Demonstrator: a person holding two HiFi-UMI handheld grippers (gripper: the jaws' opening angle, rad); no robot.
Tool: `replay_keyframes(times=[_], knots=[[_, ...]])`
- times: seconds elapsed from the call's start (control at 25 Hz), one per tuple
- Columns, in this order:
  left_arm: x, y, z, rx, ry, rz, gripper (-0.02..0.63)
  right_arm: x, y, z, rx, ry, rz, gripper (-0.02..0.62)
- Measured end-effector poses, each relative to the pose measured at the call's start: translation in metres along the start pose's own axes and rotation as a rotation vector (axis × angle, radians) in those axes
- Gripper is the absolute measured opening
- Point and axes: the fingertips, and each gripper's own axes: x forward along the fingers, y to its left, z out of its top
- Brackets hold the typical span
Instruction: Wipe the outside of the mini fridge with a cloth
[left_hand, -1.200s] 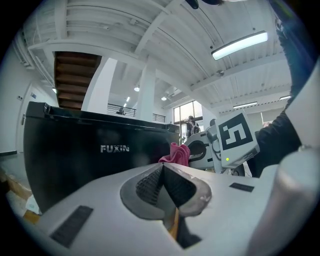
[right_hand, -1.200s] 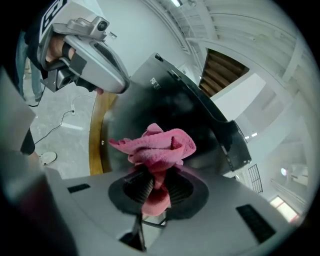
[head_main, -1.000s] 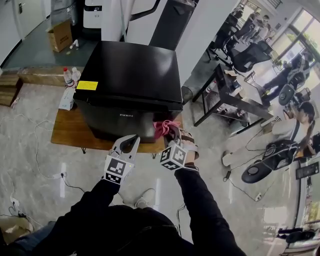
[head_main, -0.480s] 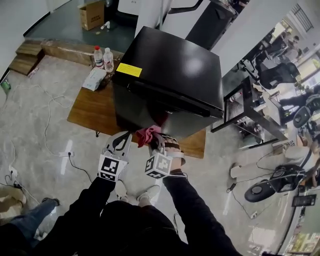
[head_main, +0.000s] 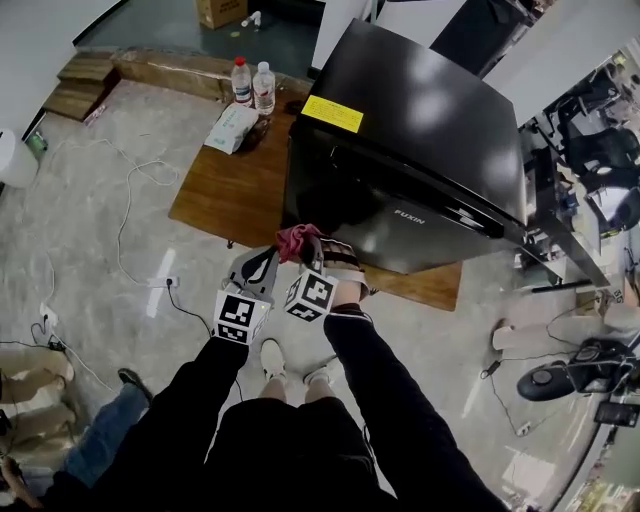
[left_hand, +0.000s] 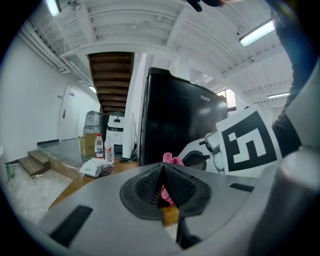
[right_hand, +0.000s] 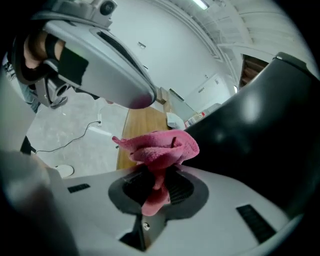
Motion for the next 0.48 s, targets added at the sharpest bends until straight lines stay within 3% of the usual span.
replay_keyframes(times=[0.24,0.48], knots=[[0.020,0.003,-0.029,-0.006,0.037,-0.029,0.006,0.023,0.001,-0.014,0.035,0.040,0.000,0.067],[0.044,-0.029,-0.030,-0.014,0.035,-0.095,0.006,0.013,0.001,-0.052,0.072,0.088,-0.011,0.066]])
